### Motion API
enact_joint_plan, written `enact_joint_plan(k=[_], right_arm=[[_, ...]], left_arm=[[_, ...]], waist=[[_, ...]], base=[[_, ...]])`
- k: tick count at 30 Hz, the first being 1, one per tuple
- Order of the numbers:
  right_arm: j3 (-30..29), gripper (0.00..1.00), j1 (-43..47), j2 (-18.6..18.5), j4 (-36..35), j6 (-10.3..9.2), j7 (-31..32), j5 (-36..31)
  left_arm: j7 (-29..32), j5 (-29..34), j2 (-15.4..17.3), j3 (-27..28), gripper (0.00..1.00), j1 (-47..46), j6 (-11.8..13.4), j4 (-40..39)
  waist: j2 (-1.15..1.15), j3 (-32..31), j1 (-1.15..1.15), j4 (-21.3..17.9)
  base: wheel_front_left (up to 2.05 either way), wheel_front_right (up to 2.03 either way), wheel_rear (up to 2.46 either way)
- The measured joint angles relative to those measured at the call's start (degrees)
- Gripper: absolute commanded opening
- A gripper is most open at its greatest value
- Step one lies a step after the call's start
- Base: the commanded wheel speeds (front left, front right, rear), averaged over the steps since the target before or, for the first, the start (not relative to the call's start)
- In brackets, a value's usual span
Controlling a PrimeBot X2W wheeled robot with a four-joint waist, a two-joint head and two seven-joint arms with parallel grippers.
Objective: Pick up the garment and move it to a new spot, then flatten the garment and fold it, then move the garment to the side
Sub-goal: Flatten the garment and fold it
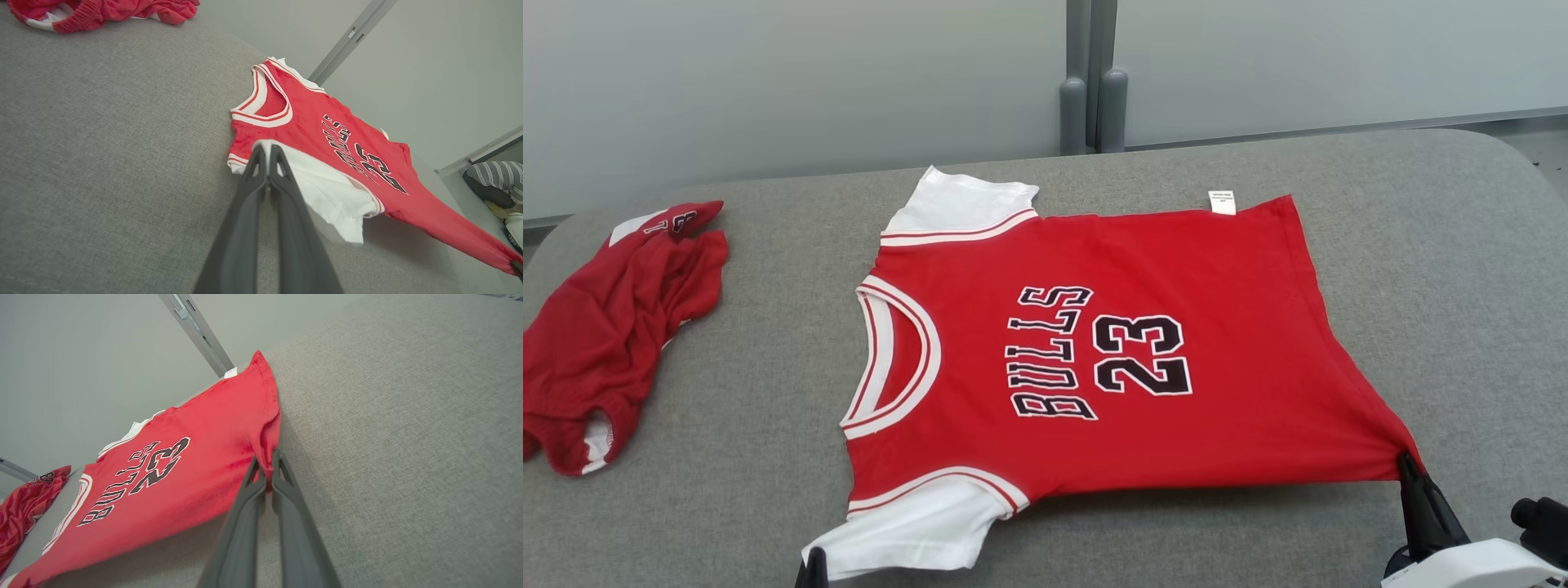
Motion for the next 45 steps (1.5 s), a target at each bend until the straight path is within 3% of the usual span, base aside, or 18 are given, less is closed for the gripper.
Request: enact_joint_plan(k=[7,19,35,45], right_arm=[[-0.46,0.00,1.53,0.11,-0.53,-0.01,0.82,0.97],[0.18,0.00,1.32,0.14,4.65,-0.01,0.87,1.48],[0.93,0.00,-4.49,0.15,12.28,-0.01,3.42,1.09],[1.13,0.00,-12.90,0.14,15.49,-0.01,7.75,5.49]], left_arm=[[1.31,0.54,0.76,-0.91,0.00,1.27,0.73,-3.25],[1.89,0.18,-0.29,-2.03,0.00,-2.70,0.87,-0.30],[1.83,0.34,-0.92,-4.15,0.00,-16.57,-2.74,11.21],[0.22,0.32,-2.08,-3.82,0.00,-29.72,-4.63,21.04]], waist=[[0.00,-0.17,0.00,-0.39],[0.00,-3.15,0.00,-0.80],[0.00,-4.39,0.00,-1.76],[0.00,-1.68,0.00,-2.29]], base=[[0.00,0.00,0.00],[0.00,0.00,0.00],[0.00,0.00,0.00],[0.00,0.00,0.00]])
